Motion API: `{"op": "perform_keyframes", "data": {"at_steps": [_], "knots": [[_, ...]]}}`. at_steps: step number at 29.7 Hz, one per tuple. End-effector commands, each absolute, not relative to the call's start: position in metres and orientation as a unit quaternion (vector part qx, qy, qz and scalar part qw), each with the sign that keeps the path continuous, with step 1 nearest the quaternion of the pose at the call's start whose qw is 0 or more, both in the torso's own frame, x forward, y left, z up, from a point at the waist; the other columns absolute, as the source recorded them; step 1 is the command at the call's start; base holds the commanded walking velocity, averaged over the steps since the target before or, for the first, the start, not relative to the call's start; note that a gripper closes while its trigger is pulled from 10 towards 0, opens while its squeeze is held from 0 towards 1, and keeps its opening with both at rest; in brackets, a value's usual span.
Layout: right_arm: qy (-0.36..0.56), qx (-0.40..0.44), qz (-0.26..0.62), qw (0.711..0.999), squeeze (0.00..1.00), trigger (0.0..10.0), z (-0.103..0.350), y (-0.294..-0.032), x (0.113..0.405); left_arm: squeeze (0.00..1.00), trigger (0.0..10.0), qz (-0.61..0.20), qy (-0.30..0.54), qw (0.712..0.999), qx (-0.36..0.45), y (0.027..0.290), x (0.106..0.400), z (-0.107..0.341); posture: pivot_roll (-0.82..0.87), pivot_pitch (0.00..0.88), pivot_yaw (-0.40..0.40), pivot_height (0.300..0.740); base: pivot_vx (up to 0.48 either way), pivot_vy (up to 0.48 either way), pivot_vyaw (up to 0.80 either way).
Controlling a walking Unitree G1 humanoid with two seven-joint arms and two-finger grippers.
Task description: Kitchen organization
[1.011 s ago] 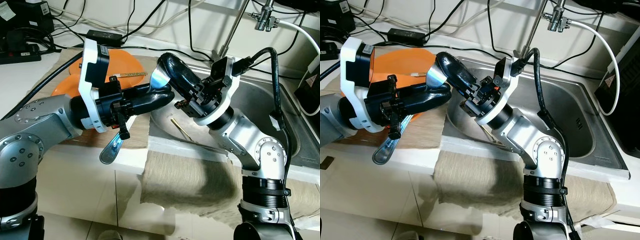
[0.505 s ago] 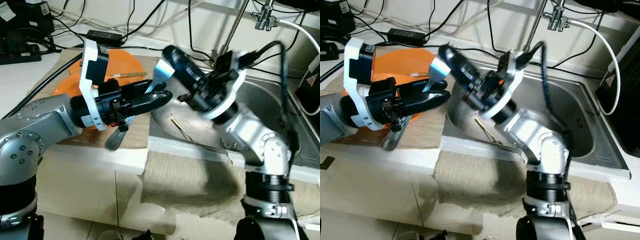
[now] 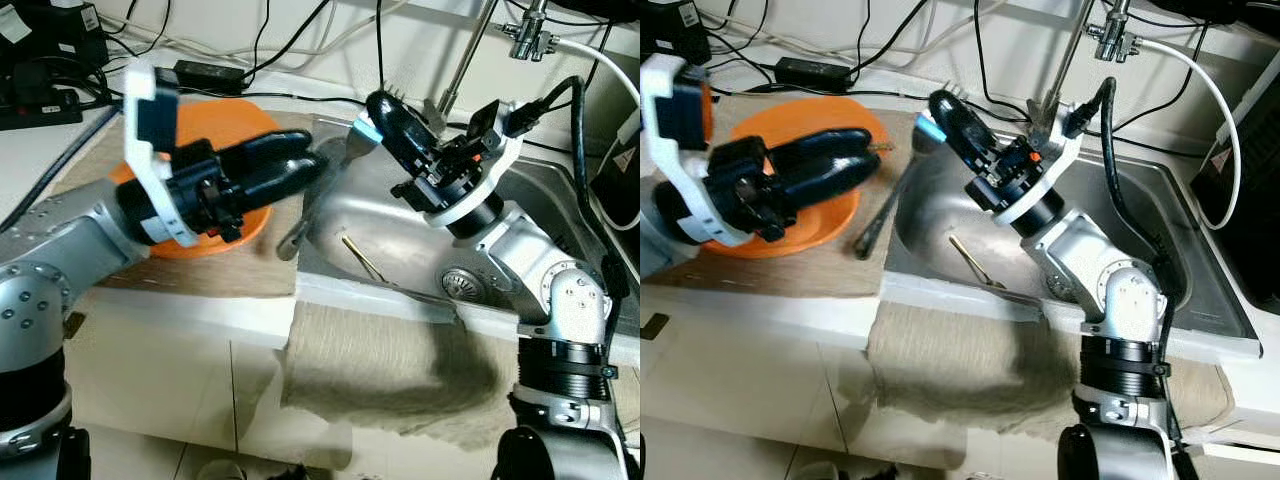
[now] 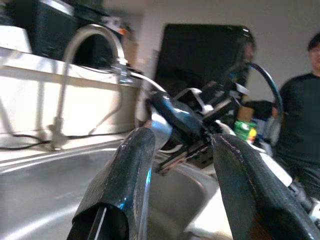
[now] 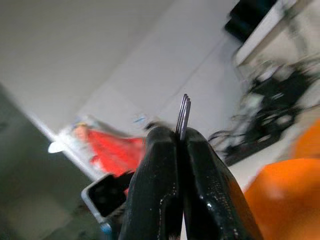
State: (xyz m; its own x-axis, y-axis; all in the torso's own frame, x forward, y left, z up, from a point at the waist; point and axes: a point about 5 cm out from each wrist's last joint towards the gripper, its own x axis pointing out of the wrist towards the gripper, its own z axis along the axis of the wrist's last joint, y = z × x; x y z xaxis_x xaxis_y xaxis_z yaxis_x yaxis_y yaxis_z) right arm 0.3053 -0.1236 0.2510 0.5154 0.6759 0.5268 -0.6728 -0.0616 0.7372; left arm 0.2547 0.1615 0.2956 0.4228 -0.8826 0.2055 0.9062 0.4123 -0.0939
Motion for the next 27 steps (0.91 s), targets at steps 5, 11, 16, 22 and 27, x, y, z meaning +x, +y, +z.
{"op": "perform_keyframes", "data": {"at_steps": [5,11,16,22,27], "knots": [[-0.101,0.479,0.413,0.768,0.0,0.0,0.279,-0.163,0.328,0.0,10.0,-0.466,-0.066,0.882,-0.03,0.163,0.263,0.289,0.04,0.0,-0.101,0.74,0.0,0.0,0.0],[-0.101,0.248,0.329,0.906,0.0,5.9,0.279,-0.169,0.352,0.0,10.0,-0.408,-0.042,0.911,0.049,0.141,0.266,0.275,0.03,0.0,-0.099,0.74,0.0,0.0,0.0],[-0.025,0.149,0.305,0.94,0.0,10.0,0.235,-0.155,0.374,0.0,10.0,-0.39,-0.005,0.915,0.101,0.12,0.271,0.254,0.03,0.0,-0.101,0.74,0.0,0.0,0.0],[0.03,0.098,0.271,0.957,0.0,10.0,0.196,-0.146,0.389,0.0,10.0,-0.382,0.001,0.921,0.08,0.113,0.275,0.251,0.03,0.005,-0.1,0.74,0.0,0.0,0.0],[0.095,0.073,0.231,0.966,0.0,10.0,0.16,-0.142,0.395,0.0,10.0,-0.394,0.037,0.914,0.091,0.11,0.267,0.252,0.05,0.059,-0.098,0.74,0.0,0.0,0.0]]}}
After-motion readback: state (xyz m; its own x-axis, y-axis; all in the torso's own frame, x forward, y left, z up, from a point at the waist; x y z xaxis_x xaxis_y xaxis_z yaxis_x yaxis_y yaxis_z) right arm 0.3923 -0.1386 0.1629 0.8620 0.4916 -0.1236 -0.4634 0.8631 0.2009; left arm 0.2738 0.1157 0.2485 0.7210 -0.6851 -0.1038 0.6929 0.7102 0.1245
